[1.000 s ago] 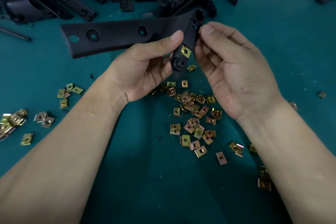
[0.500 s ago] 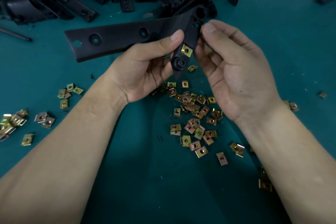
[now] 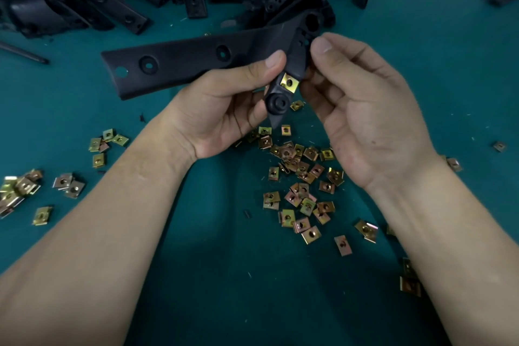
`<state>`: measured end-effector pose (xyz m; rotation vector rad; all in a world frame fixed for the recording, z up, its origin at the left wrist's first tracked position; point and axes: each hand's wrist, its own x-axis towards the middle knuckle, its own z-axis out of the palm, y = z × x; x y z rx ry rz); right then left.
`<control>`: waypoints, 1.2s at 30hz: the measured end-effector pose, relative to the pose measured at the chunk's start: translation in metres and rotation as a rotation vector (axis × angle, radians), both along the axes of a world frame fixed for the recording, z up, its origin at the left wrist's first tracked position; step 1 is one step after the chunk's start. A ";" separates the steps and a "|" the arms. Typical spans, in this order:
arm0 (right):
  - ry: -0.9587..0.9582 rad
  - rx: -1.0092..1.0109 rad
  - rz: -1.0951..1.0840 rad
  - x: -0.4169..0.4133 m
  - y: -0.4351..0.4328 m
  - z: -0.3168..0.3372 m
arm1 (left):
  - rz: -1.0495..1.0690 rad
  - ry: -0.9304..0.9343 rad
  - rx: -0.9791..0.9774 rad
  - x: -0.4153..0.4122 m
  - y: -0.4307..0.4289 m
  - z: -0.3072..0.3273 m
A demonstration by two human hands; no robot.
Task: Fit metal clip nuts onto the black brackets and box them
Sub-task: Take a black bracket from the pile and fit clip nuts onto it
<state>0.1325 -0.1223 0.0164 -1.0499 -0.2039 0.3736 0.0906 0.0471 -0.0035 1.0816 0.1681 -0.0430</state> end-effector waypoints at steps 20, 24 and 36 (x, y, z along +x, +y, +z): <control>0.028 -0.063 0.087 -0.004 0.002 0.003 | 0.020 -0.023 -0.029 -0.002 -0.008 0.000; 0.087 -0.043 0.126 -0.002 -0.001 0.002 | 0.023 0.007 -0.032 0.001 -0.004 -0.002; 0.016 -0.067 0.166 -0.006 0.004 -0.001 | 0.122 0.000 -0.028 -0.003 -0.006 0.005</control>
